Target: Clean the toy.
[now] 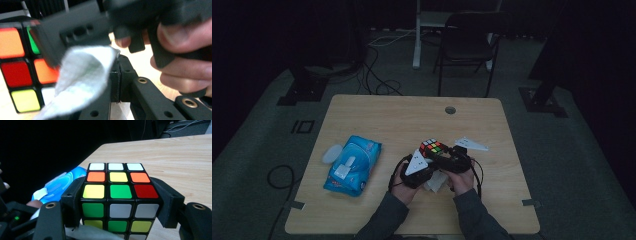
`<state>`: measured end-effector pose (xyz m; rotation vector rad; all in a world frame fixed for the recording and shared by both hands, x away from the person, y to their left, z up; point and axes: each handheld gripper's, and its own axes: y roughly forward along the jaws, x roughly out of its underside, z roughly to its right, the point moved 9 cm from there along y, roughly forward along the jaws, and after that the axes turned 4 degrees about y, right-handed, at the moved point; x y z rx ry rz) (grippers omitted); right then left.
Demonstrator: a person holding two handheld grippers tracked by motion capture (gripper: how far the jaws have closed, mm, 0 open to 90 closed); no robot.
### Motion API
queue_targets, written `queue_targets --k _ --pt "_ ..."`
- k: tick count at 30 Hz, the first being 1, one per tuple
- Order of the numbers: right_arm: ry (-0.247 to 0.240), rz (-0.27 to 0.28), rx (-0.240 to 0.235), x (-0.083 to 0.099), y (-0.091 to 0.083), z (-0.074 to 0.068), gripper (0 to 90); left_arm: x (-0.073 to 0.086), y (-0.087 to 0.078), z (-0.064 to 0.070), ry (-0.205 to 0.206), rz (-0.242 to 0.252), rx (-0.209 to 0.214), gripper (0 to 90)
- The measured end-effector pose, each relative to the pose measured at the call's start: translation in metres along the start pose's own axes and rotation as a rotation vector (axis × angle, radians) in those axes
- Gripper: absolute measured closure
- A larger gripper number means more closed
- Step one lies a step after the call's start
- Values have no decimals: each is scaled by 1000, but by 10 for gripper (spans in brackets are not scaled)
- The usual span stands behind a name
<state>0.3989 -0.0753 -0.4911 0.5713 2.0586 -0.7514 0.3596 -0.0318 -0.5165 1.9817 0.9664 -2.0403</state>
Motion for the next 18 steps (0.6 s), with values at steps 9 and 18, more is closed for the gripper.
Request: queue_targets --k 9,18 --pt "10 16 -2 -1 -2 0 341 -2 1 0 -2 15 -2 896" --pt "17 3 -10 4 0 -1 341 -9 -2 0 -5 47 -8 896"
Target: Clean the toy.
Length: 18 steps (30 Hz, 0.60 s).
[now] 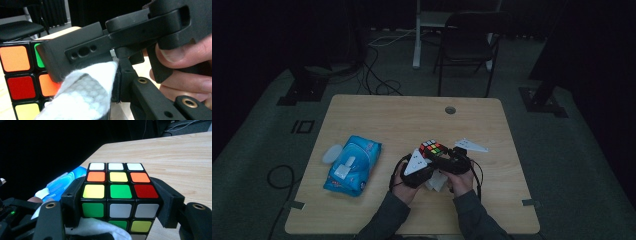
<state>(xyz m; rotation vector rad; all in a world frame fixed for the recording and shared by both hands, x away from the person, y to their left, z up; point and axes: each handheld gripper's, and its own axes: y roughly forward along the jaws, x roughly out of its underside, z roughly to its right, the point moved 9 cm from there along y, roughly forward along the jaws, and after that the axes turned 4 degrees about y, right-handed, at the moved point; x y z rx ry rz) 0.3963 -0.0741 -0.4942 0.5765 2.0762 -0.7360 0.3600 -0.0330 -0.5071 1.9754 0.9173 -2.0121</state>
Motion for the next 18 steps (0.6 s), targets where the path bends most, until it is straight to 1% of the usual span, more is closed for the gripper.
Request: queue_targets --k 4,8,13,18 --pt "4 -2 -4 0 0 0 341 -1 0 0 -1 11 -1 893" --pt "6 -7 5 0 0 0 341 1 2 0 11 -2 -8 893" --pt "7 13 9 -6 -2 0 341 8 5 1 14 -27 -4 894" --pt "15 23 12 -8 -4 2 341 8 6 1 16 -31 -2 894"
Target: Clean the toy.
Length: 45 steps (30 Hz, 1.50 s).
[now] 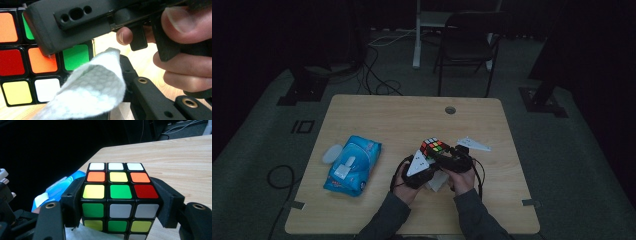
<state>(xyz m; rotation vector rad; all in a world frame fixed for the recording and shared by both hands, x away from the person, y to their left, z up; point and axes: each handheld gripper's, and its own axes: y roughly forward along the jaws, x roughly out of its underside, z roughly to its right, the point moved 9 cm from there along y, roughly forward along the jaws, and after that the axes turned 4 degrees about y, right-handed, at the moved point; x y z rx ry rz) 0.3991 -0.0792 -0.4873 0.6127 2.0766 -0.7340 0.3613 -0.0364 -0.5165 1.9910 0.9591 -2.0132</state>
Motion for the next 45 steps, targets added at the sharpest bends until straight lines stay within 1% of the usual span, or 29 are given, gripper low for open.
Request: queue_targets --k 1,4,7,10,12,13,15,19,23,26,27,28,29,30,32,33,34,37,38,39,41,42,45 --pt "6 1 -4 0 0 1 341 -2 0 0 -2 7 -1 894" --pt "0 -7 -2 3 0 0 341 -5 -1 0 -5 17 -1 894" --pt "4 -16 -10 6 2 -1 341 -10 -2 -1 -6 33 -4 893" --pt "6 -15 -11 6 2 -2 341 -10 -2 -1 -7 40 -6 892" --pt "-2 -19 -5 6 3 -2 341 -9 -2 -1 -2 29 -10 893" --pt "-2 -18 -4 6 3 -2 341 -6 -1 -1 7 16 -16 893" --pt "3 -5 -2 2 1 0 341 -3 -1 0 12 1 -16 894" --pt "5 1 -1 -1 -1 1 341 6 0 1 23 -25 -12 894" --pt "5 8 -5 -3 -3 2 341 9 -1 0 32 -40 -18 894" --pt "2 14 -5 -5 -4 2 341 12 -4 -4 21 -42 -19 894" --pt "-3 17 -4 -7 -5 2 341 14 -5 -5 28 -51 -25 894" --pt "-3 17 -4 -7 -5 2 341 16 -5 -6 29 -57 -31 894" --pt "-13 20 3 -8 -6 3 341 18 -7 -10 16 -59 -43 894" --pt "-13 20 3 -8 -6 3 341 18 -7 -10 16 -59 -43 894" --pt "-18 24 11 -9 -8 5 341 22 -11 -17 -2 -63 -63 894" --pt "-22 23 23 -9 -10 9 341 25 -14 -23 -12 -66 -77 894" --pt "-22 23 23 -9 -10 9 341 25 -14 -23 -12 -66 -77 894" --pt "-40 16 45 -6 -11 14 341 28 -21 -31 -19 -74 -101 894" --pt "-40 16 45 -6 -11 14 341 29 -22 -34 -17 -77 -107 894" --pt "-43 15 49 -6 -11 15 341 30 -23 -36 -24 -76 -113 893" --pt "-70 10 66 -5 -11 17 341 32 -26 -40 -29 -81 -126 893" --pt "-70 10 66 -5 -11 17 341 33 -28 -43 -32 -81 -133 893" --pt "-96 4 83 -4 -10 20 341 35 -33 -49 -38 -85 -151 893"
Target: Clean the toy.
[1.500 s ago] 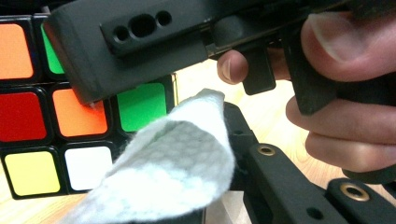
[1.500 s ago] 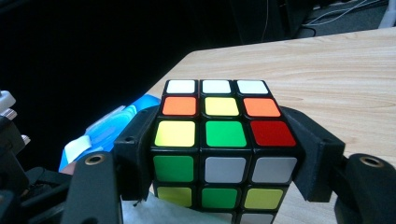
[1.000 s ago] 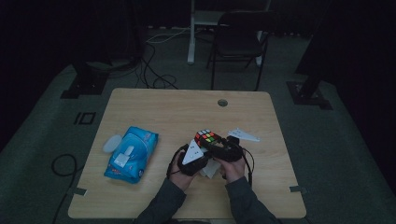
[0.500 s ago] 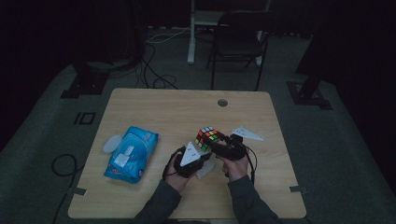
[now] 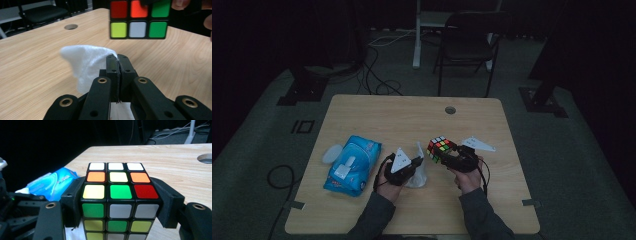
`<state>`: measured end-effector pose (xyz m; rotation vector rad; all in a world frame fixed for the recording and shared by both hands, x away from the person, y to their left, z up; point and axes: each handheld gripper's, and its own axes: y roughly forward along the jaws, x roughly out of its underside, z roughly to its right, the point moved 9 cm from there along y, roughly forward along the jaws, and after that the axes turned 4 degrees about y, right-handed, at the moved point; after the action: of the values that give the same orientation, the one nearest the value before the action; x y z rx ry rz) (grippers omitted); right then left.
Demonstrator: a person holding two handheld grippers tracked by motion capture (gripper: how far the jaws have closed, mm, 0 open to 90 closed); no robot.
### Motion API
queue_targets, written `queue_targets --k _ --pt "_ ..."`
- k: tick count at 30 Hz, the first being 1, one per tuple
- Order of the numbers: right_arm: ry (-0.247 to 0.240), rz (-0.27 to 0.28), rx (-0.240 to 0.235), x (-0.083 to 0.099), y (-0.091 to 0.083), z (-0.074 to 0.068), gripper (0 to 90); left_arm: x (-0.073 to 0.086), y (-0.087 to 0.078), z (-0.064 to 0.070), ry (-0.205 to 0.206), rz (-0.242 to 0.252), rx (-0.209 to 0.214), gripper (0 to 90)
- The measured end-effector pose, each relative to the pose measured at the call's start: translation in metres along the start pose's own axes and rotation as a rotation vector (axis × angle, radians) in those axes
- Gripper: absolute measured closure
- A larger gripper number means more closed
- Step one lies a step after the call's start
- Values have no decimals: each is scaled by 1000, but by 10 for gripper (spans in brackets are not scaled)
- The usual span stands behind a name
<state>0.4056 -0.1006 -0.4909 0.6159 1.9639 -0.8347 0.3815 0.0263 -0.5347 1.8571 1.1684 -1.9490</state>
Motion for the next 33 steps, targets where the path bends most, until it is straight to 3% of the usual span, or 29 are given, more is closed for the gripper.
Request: queue_targets --k 8,20,29,33 --pt "-79 -12 49 6 2 12 341 12 -10 -24 -28 -39 -78 893" --pt "-122 -48 128 19 5 36 341 28 -23 -53 -57 -94 -179 892" --pt "-148 -91 186 32 11 54 341 34 -27 -63 -77 -109 -208 882" --pt "-188 -98 201 36 15 60 340 37 -27 -65 -91 -113 -210 869"
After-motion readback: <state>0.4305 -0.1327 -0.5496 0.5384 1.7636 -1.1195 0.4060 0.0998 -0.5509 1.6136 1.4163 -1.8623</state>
